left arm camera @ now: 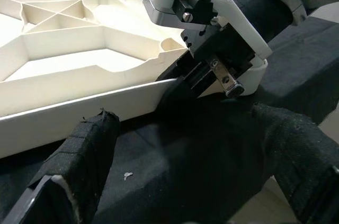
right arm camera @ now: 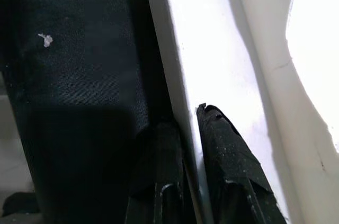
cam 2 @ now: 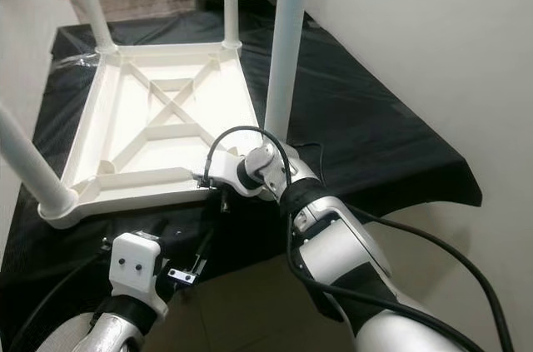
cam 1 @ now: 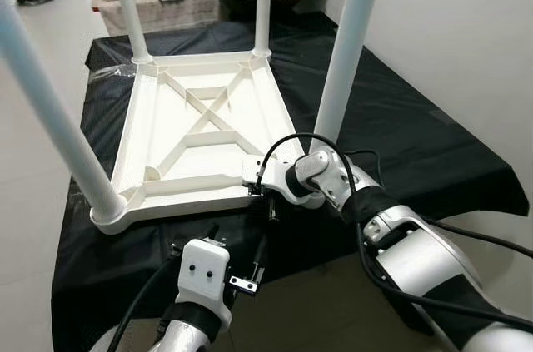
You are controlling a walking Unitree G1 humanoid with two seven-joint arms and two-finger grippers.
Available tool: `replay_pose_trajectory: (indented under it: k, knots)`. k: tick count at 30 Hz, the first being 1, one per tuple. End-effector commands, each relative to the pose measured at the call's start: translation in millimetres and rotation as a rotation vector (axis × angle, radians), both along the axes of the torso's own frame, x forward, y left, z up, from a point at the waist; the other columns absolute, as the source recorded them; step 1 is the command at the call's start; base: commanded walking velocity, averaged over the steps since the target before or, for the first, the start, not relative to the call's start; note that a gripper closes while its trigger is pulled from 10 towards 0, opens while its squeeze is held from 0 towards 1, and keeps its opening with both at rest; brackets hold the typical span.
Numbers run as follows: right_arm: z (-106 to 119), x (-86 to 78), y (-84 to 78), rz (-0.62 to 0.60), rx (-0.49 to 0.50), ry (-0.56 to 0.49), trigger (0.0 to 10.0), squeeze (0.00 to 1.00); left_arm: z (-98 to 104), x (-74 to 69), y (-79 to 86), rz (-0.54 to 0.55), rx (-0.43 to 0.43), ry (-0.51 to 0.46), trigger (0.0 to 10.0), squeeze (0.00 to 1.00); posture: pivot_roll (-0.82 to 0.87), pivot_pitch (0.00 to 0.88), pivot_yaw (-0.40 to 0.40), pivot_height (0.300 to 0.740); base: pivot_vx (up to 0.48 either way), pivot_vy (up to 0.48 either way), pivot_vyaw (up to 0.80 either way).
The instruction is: Building children table
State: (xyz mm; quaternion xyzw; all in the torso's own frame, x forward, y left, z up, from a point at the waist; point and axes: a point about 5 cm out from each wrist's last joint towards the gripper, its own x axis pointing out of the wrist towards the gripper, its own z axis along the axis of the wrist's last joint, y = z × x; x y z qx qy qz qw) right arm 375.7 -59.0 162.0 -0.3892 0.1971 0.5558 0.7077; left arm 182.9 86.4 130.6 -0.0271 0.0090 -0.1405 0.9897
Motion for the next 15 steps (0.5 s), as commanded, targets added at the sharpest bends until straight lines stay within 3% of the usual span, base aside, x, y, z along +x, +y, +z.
replay_pose_trajectory:
  k: [1, 5, 15]
  knots:
    - [9.1, 4.1, -1.4, -0.035, 0.111, -0.049, 10.0, 0.0, -3.3, -1.0, -0.1, -0.001, 0.01, 0.008, 10.0, 0.0, 0.07, 0.097, -0.039, 0.74, 0.0, 0.0, 0.0]
    - [7.3, -5.7, 4.8, 0.137, 0.122, -0.052, 10.0, 0.0, -4.3, -0.1, 0.0, 0.0, 0.009, 0.009, 10.0, 0.0, 0.07, 0.095, -0.044, 0.74, 0.0, 0.0, 0.0]
    - [11.6, -14.5, 8.3, 0.3, 0.159, -0.065, 10.0, 0.0, -4.2, 0.4, -0.9, -0.001, 0.009, 0.008, 10.0, 0.0, 0.07, 0.095, -0.048, 0.74, 0.0, 0.0, 0.0]
